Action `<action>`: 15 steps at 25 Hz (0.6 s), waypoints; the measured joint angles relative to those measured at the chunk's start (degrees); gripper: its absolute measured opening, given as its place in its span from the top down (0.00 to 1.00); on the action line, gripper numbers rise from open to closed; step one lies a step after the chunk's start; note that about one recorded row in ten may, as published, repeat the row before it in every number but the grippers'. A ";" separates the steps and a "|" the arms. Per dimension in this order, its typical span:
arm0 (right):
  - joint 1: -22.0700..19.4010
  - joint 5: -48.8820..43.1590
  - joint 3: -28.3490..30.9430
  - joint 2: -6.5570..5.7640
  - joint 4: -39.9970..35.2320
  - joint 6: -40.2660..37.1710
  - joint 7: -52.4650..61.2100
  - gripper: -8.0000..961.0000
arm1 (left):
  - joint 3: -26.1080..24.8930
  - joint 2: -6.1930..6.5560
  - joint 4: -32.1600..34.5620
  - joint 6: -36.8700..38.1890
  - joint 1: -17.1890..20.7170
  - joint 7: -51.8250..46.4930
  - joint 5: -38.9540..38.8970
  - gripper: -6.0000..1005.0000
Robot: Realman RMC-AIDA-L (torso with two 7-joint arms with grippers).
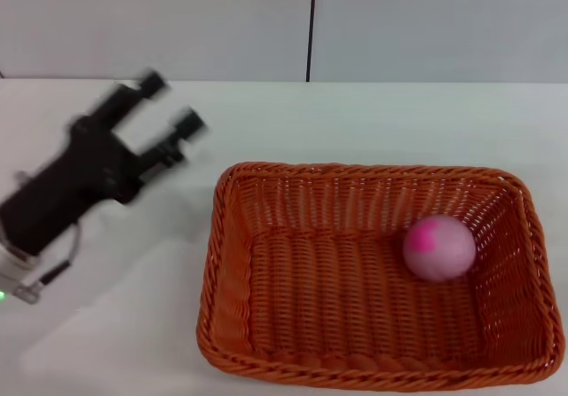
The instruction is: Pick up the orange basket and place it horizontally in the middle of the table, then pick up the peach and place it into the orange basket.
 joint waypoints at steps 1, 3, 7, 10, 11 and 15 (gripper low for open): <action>-0.02 0.00 0.05 0.01 0.00 0.00 0.00 0.48 | -2.41 0.00 -0.12 -0.02 0.85 0.31 0.01 0.17; -0.04 0.00 0.35 0.02 0.00 -0.01 0.00 0.48 | -7.11 -0.04 -0.46 -0.06 2.34 1.36 0.00 0.17; -0.07 0.00 0.93 0.03 0.00 -0.22 0.00 0.48 | -22.17 -0.94 -3.82 0.23 7.40 6.37 0.01 0.17; -0.08 0.00 1.46 0.10 0.00 -0.34 0.00 0.48 | -30.35 -1.44 -9.18 1.13 11.81 10.21 -0.05 0.17; -0.08 0.00 1.71 0.14 0.01 -0.35 0.00 0.48 | -30.35 -1.44 -9.18 1.13 11.81 10.21 -0.05 0.17; -0.08 0.00 2.85 0.22 0.36 -0.45 0.00 0.48 | -33.99 -1.50 -11.86 1.66 14.06 11.38 -0.01 0.17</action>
